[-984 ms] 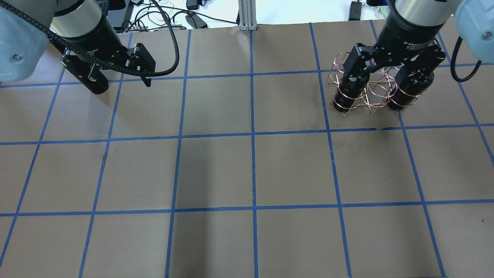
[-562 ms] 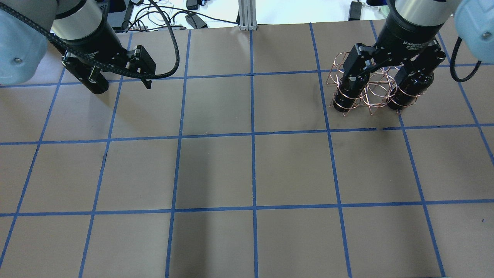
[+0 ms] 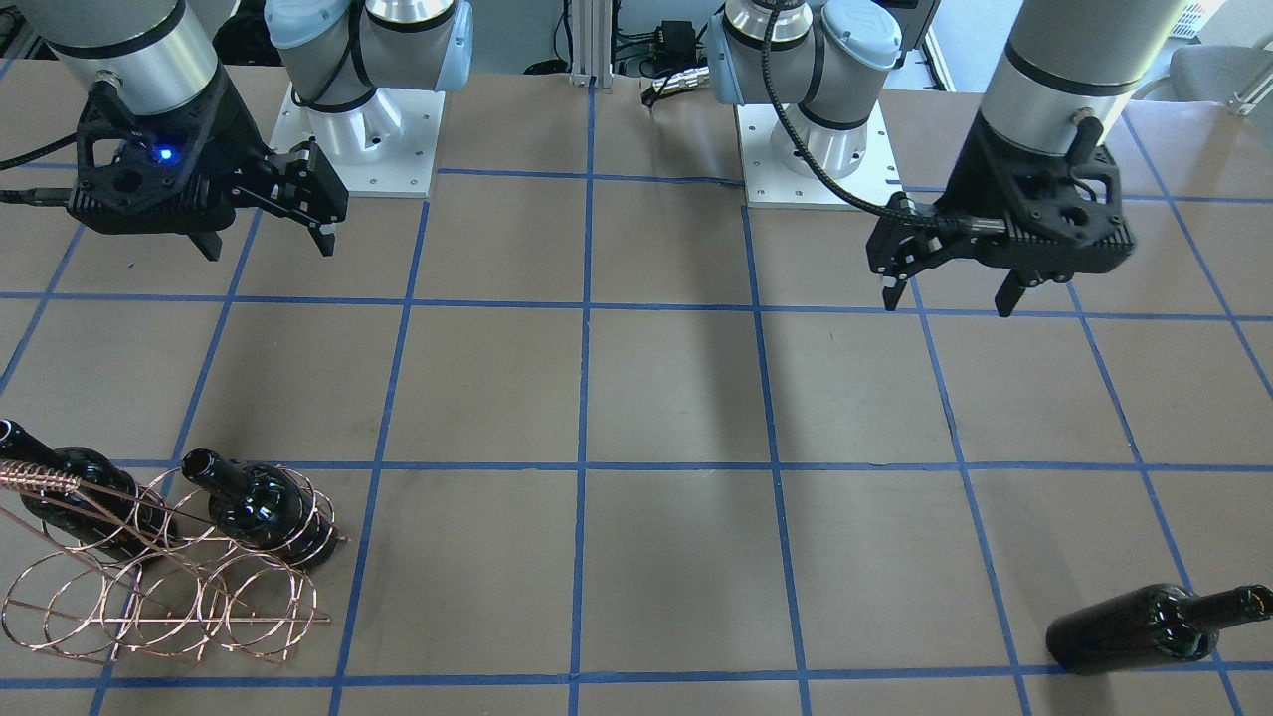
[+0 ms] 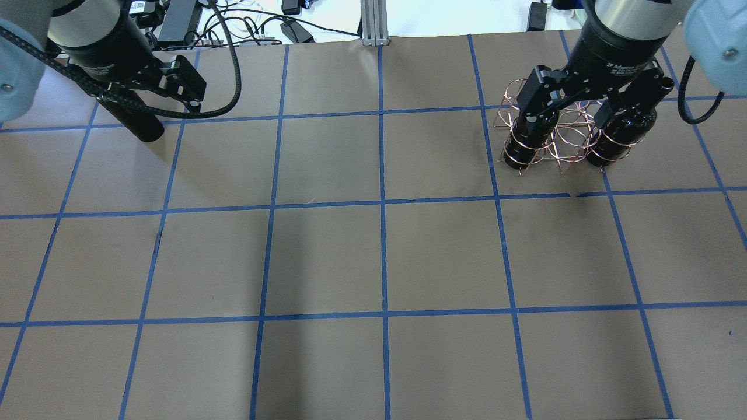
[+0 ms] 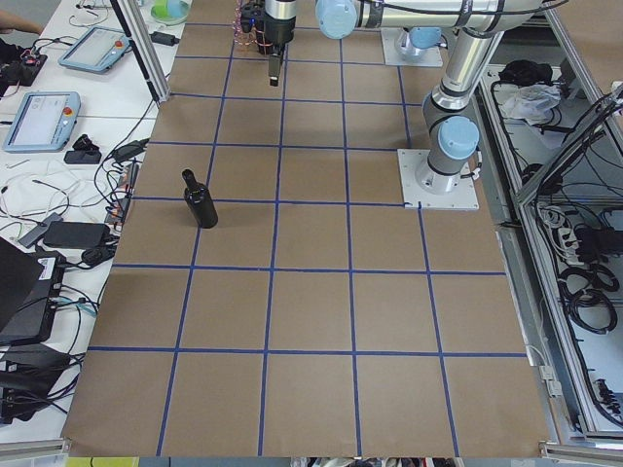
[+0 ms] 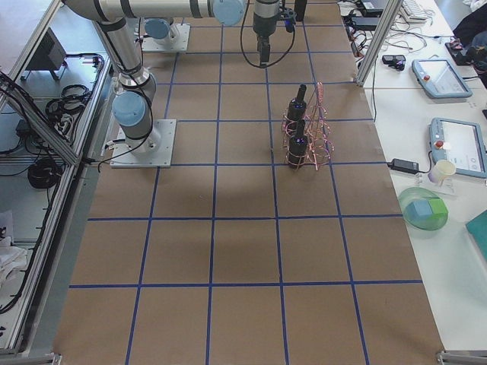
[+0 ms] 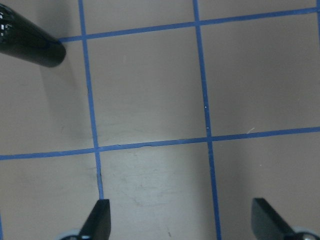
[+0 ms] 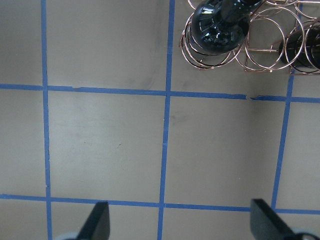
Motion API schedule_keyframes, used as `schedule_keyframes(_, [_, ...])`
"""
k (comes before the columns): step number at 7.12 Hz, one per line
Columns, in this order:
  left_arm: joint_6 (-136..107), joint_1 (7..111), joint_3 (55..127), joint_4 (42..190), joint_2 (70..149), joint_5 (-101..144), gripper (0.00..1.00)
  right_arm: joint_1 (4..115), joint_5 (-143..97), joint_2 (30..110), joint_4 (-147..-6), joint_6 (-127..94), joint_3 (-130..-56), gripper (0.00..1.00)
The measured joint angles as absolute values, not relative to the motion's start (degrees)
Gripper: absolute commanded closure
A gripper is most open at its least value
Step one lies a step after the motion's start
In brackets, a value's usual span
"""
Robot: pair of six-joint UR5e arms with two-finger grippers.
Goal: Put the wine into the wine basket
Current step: 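Move the left gripper over the dark wine bottle near the far edge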
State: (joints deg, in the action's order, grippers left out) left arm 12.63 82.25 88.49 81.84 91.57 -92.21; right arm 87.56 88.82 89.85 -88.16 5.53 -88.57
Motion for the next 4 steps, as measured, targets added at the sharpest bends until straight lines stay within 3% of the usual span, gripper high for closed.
schedule_keyframes(4, [24.7,61.8,88.5,71.8,97.3,-87.7,0.0,87.5,89.2,89.3,-90.1,5.4,-88.6,0.0])
